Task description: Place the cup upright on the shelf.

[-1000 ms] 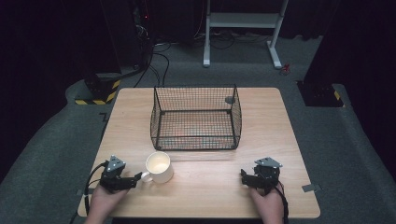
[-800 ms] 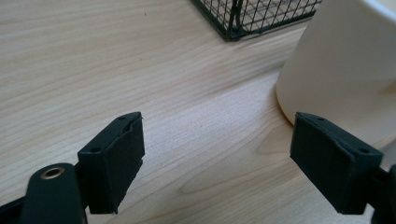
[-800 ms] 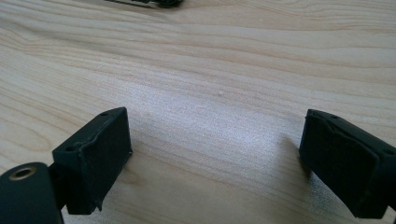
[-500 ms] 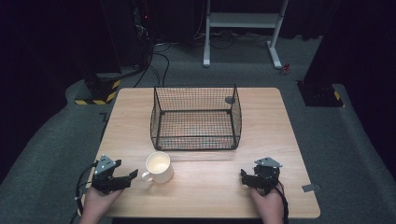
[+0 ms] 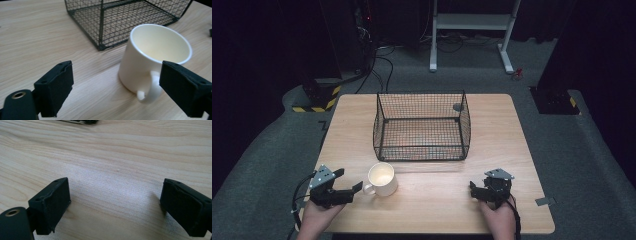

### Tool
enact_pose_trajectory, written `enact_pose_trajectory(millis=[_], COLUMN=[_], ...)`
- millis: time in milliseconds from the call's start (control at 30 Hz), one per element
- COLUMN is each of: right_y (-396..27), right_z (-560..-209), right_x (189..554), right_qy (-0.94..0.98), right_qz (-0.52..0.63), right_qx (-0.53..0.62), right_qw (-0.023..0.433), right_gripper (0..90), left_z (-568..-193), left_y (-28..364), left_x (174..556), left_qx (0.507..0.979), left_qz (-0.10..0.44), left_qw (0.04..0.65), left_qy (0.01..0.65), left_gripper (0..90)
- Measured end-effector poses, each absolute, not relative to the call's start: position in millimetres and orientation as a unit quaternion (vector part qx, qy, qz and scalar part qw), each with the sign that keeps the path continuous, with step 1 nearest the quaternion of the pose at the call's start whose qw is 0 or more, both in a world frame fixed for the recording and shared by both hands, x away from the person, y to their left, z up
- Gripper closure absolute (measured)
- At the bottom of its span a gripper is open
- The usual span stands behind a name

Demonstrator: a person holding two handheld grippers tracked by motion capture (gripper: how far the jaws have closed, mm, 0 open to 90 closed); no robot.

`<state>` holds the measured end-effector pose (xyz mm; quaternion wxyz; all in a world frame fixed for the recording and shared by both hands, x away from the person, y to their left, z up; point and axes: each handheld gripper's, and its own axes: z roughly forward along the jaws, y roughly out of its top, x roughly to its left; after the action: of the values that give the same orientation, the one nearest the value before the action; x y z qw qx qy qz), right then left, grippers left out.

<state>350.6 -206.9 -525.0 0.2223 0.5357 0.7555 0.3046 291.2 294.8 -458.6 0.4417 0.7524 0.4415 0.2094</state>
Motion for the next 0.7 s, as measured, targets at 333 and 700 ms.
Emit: enact_pose_trajectory(millis=[333,700], right_y=[-207,-207], right_z=[-525,-525], right_x=[350,350], right_qy=[0.755,0.756], right_qz=[0.304,0.304], right_qx=[0.536,0.536], right_qw=[0.222,0.223], right_gripper=[8.8,9.0], left_z=[-451,-447], left_y=[274,247], left_x=[292,301], left_qx=[0.765,0.798], left_qz=[0.205,0.208], left_qw=[0.445,0.413], left_qy=[0.419,0.386], left_gripper=[2.3,0.2])
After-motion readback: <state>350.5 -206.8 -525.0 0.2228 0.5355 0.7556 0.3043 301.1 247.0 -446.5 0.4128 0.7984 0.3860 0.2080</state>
